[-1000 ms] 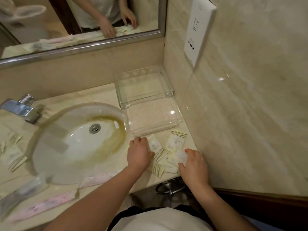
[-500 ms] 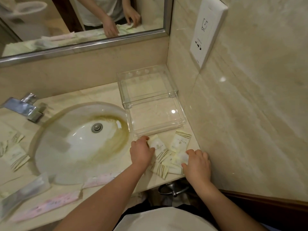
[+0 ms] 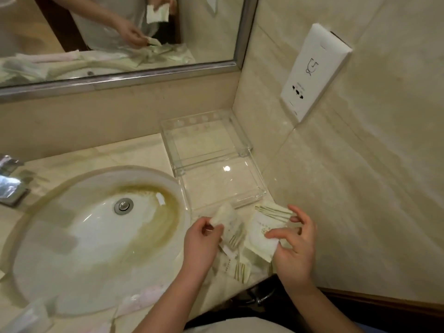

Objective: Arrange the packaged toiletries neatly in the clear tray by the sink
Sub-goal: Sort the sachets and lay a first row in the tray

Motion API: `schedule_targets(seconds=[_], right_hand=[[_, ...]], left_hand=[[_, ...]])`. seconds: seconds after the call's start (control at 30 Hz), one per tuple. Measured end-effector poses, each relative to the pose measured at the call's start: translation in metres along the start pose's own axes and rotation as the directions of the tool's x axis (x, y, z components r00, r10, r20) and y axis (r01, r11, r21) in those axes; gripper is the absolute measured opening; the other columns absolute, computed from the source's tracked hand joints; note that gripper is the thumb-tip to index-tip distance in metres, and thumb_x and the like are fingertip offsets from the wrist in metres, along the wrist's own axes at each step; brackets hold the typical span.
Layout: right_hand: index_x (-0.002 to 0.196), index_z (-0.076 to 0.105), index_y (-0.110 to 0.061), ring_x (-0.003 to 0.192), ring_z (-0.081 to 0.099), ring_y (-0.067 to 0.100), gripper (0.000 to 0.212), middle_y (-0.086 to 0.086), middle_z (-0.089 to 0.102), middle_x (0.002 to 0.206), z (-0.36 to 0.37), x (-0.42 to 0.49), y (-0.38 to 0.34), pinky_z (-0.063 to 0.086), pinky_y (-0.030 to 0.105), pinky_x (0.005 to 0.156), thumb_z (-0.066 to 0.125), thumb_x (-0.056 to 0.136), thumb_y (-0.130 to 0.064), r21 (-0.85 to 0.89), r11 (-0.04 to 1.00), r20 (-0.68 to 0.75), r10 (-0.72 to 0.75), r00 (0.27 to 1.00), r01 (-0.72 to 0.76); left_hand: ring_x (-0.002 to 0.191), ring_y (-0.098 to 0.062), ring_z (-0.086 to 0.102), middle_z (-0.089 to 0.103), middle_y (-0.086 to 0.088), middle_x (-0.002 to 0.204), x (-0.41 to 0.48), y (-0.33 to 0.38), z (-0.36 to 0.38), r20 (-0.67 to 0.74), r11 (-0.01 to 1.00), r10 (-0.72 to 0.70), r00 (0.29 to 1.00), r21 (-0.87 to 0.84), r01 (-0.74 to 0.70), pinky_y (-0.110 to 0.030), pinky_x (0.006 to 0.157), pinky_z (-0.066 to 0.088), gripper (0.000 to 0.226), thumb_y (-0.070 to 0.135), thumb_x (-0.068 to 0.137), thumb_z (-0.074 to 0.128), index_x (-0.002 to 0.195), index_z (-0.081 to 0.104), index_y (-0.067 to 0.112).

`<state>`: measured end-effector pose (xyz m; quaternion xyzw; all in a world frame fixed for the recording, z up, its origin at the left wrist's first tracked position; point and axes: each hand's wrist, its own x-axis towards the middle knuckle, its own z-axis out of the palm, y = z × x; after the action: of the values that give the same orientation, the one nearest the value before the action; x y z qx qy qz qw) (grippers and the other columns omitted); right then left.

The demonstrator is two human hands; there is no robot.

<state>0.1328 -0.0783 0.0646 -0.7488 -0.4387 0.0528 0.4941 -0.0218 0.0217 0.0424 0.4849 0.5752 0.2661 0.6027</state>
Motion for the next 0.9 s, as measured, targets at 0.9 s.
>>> schedule_targets(seconds=[0.9], right_hand=[[0.098,0.079,-0.03,0.097,0.047,0.002,0.029,-0.021,0.06,0.092,0.073,0.1,0.042,0.04,0.013,0.088,0.064,0.089,-0.007,-0.16,0.967,0.201,0.229,0.952,-0.199]], left_hand=[[0.066,-0.024,0.06,0.058,-0.005,0.086,0.088,0.032,0.0,-0.168,0.742,0.013,0.986,0.662,0.103,-0.034,0.051,0.048,0.044,0.016,0.082,0.058,0.121,0.04,0.008]])
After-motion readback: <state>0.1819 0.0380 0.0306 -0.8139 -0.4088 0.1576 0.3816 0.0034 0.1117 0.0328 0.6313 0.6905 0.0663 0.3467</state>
